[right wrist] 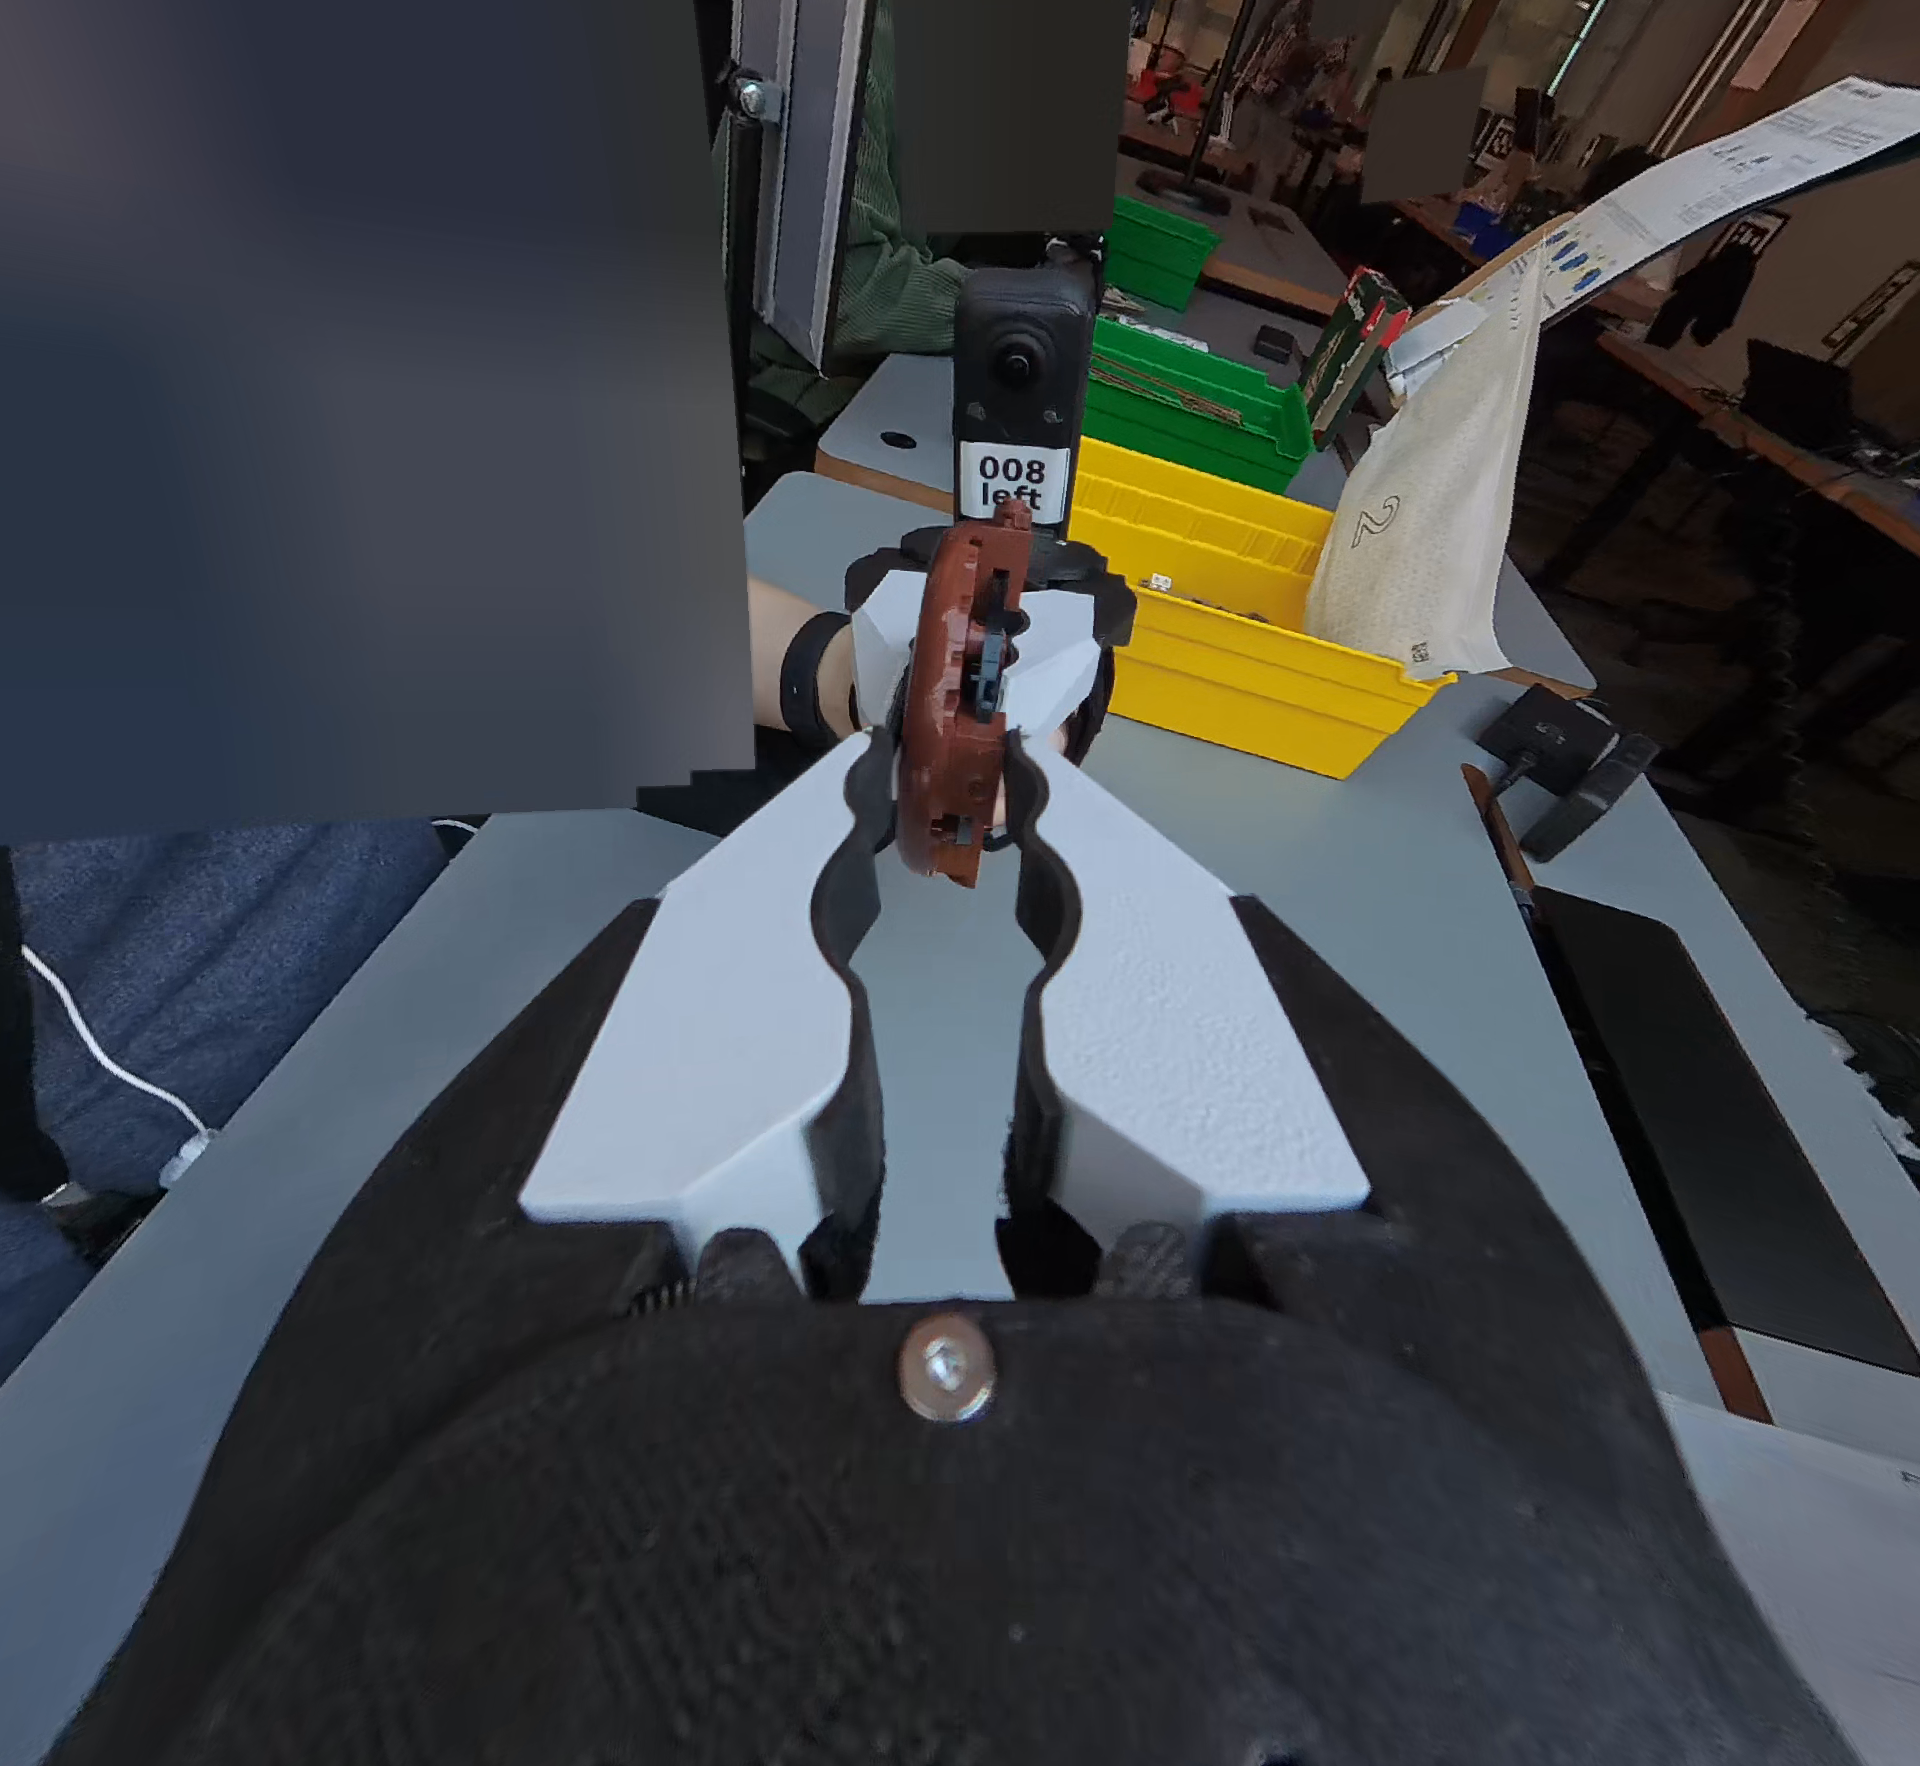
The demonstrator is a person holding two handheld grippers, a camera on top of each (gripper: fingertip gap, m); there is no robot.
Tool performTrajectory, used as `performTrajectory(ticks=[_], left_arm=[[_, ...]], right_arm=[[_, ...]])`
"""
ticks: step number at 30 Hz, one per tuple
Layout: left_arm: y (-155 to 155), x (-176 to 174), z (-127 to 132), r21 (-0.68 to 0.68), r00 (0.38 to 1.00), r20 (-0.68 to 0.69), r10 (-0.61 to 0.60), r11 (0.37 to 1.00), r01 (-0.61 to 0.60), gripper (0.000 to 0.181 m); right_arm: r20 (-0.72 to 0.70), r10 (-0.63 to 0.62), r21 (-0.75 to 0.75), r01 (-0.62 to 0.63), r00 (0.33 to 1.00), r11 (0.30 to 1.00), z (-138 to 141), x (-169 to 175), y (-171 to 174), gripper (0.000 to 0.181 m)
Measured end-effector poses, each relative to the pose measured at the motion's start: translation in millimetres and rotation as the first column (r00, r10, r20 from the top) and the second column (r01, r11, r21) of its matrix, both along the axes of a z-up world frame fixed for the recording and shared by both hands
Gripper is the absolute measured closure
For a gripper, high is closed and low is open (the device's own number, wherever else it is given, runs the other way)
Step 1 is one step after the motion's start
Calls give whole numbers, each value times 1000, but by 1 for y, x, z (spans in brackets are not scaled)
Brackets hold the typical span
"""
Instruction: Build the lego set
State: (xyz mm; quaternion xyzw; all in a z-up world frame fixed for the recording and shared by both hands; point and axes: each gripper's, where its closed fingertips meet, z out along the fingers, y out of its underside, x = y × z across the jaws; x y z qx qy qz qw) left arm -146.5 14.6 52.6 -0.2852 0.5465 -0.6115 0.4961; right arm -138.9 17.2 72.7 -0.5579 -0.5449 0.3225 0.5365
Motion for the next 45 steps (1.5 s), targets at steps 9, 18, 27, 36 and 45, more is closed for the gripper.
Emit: performTrajectory(ticks=[9, 18, 27, 36, 45], left_arm=[[20, 13, -4, -319, 989, -119, -82, 947, 40, 164], [56, 31, -40, -775, 916, -276, -290, 631, -34, 164], [57, 35, -67, -841, 850, -352, -392, 531, -103, 164], [60, 36, -82, -856, 814, -392, -429, 495, -151, 164], [41, 42, -103, -849, 722, -457, -520, 498, -178, 164]], right_arm=[[-96, -58, -83, 50, 994, 995, -3, 21, 26, 134], [-5, -124, -189, 121, 992, 975, -60, 47, 58, 115], [-139, -243, -377, 176, 960, 909, -77, 46, 93, 119], [-174, -339, -626, 162, 924, 763, -85, 63, 102, 134], [-292, -341, -819, -49, 894, 571, -110, 54, 63, 134]])
